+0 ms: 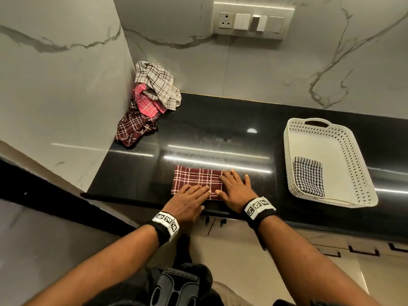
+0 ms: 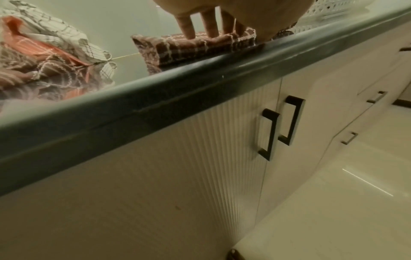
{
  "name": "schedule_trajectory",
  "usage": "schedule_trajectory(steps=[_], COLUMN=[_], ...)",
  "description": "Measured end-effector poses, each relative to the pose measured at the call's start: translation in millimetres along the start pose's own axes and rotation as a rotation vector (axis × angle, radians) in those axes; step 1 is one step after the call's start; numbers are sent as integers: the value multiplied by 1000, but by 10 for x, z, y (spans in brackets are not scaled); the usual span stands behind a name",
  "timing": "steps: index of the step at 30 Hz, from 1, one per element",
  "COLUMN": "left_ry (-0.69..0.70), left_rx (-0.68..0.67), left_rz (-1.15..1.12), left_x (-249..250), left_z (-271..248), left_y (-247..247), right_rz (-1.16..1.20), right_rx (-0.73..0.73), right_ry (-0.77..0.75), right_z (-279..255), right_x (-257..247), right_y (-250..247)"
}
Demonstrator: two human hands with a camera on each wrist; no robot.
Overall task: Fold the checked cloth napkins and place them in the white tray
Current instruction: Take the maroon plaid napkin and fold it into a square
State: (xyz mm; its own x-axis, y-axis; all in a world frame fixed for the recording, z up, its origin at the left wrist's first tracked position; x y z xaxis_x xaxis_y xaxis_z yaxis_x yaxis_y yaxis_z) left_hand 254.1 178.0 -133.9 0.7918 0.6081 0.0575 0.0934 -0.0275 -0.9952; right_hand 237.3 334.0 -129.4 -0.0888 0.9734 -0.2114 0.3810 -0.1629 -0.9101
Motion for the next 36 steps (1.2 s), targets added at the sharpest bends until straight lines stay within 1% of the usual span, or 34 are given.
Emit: schedule_trajectory(steps=[2, 5, 6, 8, 10, 11, 13, 14, 16, 18, 20, 21, 23, 25, 27, 28, 30, 33, 34, 36], left_ry=[-23, -63, -102, -180, -227, -225, -155, -110, -50, -12, -8, -17, -40, -45, -28, -46, -147, -334, -371, -407], left_rx=[18, -4, -20, -35, -45, -35, -30, -49, -87, -52, -41, -38, -8, 32, 79, 93, 102, 151, 162, 150], left_rz=[6, 33, 36, 37, 40, 50, 68, 75, 90, 107, 48, -8, -150, -277, -379, -459, -637, -855, -890, -919], left_x=[-77, -293, -378, -500, -539, -517, -415, -365, -295, -258, -223, -217, -228, -274, -349, -404, -524, -752, -808, -881], left_z=[-11, -68, -112, -199, -302, -366, -503, -555, -603, -578, -551, -546, -546, -528, -483, -451, -378, -251, -208, -98], left_y=[-92, -138, -148, -142, -131, -124, -41, 49, 215, 260, 251, 255, 236, 221, 187, 143, 27, -137, -169, -167], right_rz=[42, 40, 28, 33, 68, 106, 165, 149, 46, -86, -161, -160, -103, 7, 167, 275, 550, 911, 973, 962], right_rx=[16, 120, 130, 93, 77, 113, 205, 195, 98, 11, -3, 5, 64, 163, 242, 270, 336, 347, 342, 363], right_ry=[25, 12, -9, -82, -157, -183, -218, -237, -292, -328, -348, -348, -334, -306, -247, -197, -72, 99, 146, 233], right_z=[-21, -246, -351, -568, -726, -764, -767, -726, -599, -463, -384, -371, -378, -408, -405, -390, -342, -223, -186, -105], right_x=[95, 80, -9, -259, -474, -526, -555, -562, -595, -582, -511, -477, -442, -469, -488, -490, -435, -404, -407, -375], right_y=[29, -59, -49, 54, 179, 204, 195, 216, 303, 394, 446, 460, 467, 425, 384, 346, 246, 157, 150, 106])
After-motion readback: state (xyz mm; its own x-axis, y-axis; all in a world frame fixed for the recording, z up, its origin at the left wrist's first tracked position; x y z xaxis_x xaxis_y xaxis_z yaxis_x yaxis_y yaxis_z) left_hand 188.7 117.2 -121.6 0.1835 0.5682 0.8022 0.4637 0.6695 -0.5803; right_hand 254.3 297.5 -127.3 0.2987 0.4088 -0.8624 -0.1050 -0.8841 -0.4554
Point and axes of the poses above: each hand's wrist, its own z-axis towards the middle knuckle, its own y-axis out of the palm, x = y × z, the point moved 8 cm from there along z, towards the middle knuckle, and after that the axes turned 1 degree about -z, right-handed, at the moved point
